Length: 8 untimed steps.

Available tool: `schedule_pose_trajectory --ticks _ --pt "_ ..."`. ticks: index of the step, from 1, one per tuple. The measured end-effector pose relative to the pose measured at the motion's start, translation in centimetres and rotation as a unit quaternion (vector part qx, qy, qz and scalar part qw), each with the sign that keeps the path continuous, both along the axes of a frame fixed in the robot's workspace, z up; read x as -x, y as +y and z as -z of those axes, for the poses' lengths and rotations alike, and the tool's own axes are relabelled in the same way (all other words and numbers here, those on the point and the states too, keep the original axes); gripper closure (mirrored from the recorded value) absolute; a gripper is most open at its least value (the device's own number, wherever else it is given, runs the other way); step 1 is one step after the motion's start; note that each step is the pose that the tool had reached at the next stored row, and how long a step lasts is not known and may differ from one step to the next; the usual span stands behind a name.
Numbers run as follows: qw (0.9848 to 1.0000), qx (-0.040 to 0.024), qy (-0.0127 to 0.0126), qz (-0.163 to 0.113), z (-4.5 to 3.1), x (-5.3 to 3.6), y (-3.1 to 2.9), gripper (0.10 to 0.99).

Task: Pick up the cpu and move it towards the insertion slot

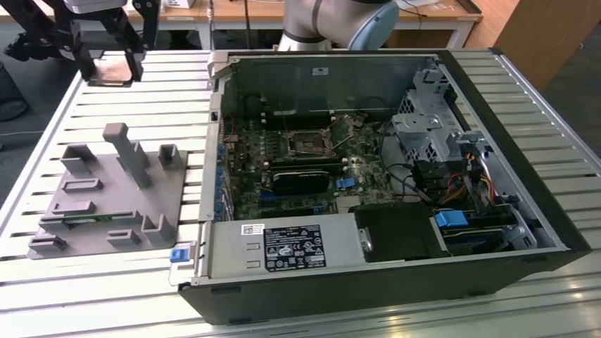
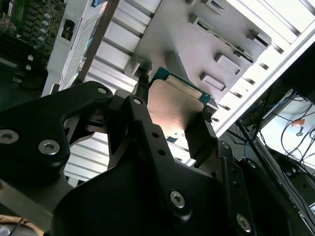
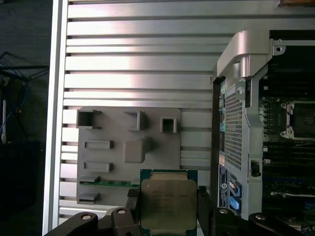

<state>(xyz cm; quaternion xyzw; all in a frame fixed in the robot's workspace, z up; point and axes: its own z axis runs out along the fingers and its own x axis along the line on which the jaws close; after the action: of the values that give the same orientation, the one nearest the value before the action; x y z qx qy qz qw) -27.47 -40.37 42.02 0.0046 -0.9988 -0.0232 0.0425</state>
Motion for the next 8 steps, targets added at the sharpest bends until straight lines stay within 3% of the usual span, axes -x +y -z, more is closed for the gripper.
schedule_pose_trajectory --ticks 8 --pt "1.0000 0.0000 0.0000 0.000 0.00 -0.75 0.00 0.541"
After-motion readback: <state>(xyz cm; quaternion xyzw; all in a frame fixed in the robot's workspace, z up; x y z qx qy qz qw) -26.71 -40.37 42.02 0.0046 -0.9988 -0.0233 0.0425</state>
